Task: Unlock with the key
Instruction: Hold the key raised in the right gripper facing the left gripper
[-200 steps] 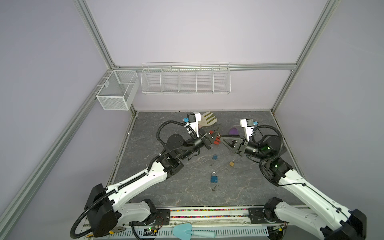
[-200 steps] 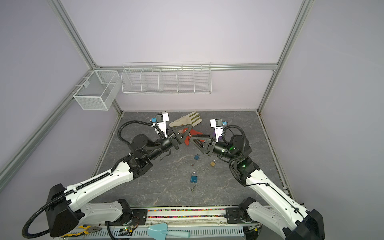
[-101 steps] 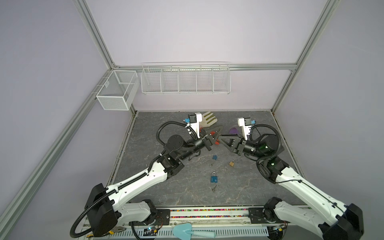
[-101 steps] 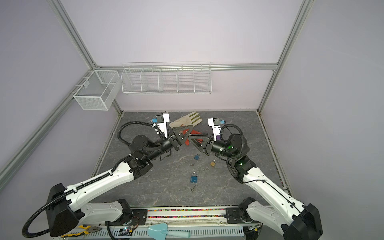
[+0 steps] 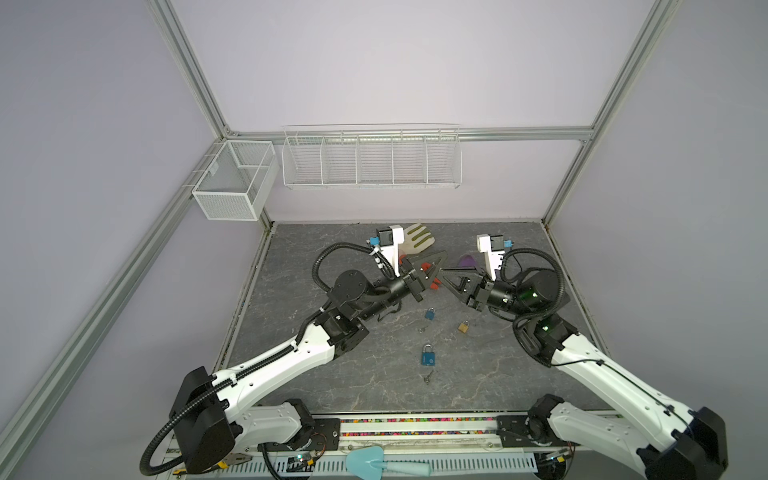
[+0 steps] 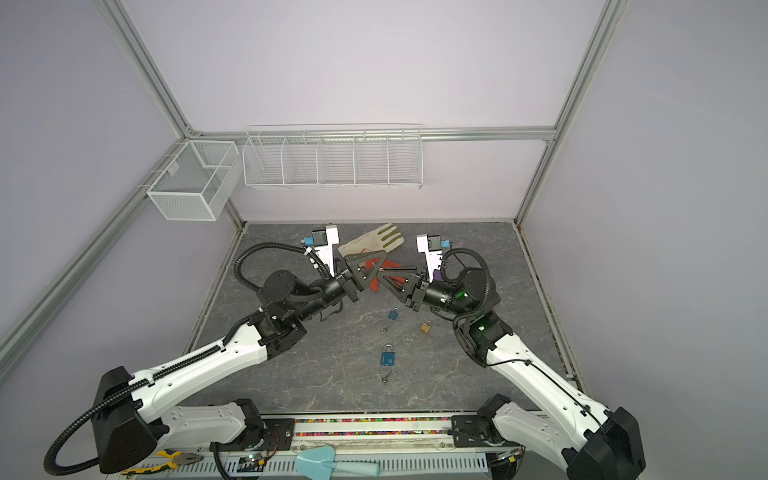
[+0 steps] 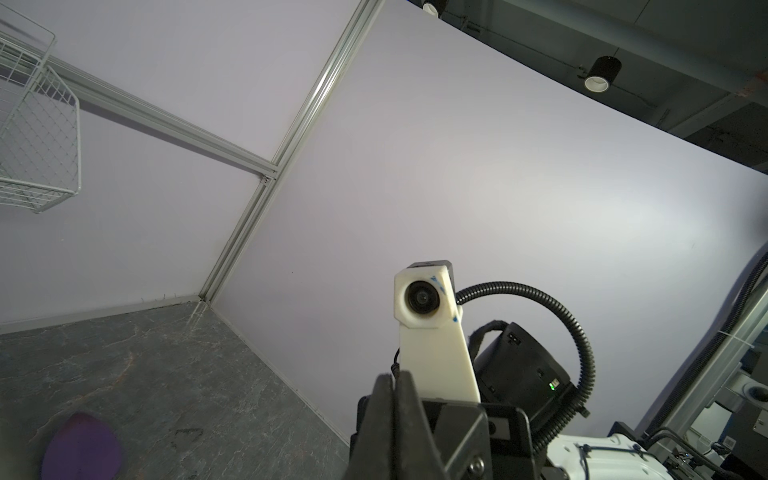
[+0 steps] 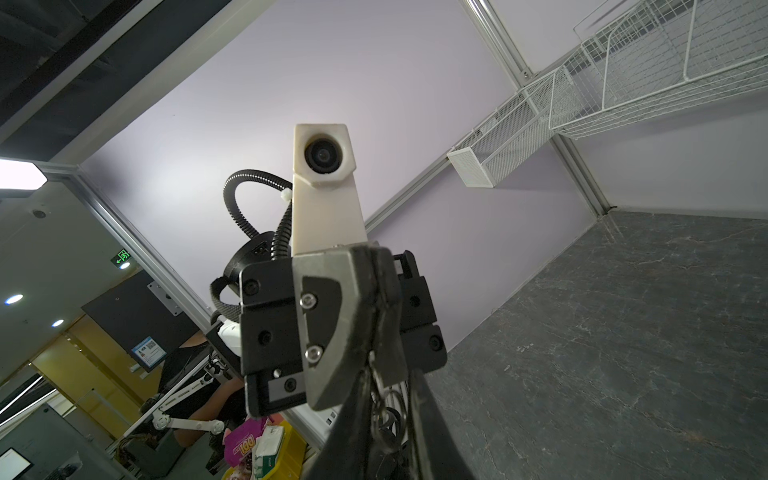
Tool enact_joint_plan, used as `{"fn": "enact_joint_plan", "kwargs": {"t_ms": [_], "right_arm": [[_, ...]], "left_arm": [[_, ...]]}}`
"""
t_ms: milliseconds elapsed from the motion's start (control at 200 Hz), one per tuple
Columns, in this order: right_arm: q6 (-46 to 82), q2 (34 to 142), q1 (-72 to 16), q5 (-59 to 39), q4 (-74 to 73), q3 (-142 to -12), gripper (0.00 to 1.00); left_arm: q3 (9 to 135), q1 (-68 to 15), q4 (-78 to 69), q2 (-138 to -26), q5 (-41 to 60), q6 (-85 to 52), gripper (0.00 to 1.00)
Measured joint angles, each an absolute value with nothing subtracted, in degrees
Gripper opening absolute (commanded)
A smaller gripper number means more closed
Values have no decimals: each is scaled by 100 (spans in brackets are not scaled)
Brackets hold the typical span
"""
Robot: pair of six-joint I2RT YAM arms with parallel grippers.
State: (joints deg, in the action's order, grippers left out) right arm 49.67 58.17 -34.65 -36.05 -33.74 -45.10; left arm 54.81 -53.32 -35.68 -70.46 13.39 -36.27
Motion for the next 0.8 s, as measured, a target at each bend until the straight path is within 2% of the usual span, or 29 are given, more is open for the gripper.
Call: {"fn": "enact_joint_plan", "kwargs": {"t_ms": [115, 140, 195, 670, 735, 800], "right_arm": [[4928, 5813, -3465, -3607, -3371, -4510, 18], [4919, 5813, -3465, -3607, -3369, -4510, 11], [4864, 5808, -3465, -3614, -3356, -4515, 6], [4598, 5704, -3465, -3603, -3041, -4545, 6], [4539, 5669, -3463, -3581, -2956, -4545, 6], [4471, 5621, -3452, -3548, -2792, -4547, 6]], "left_arm": [[5481, -5332, -3544, -7046, 1339, -3642, 0], [5481, -5332, -3540, -7046, 1339, -3642, 0], [5481, -5332, -3511, -7046, 1334, -3642, 0], [5487, -5332, -3393, -7046, 1339, -3680, 0], [5513, -5332, -3332, -7046, 1339, -3662, 26], [5586, -5334, -3199, -7046, 1330, -3634, 40]]}}
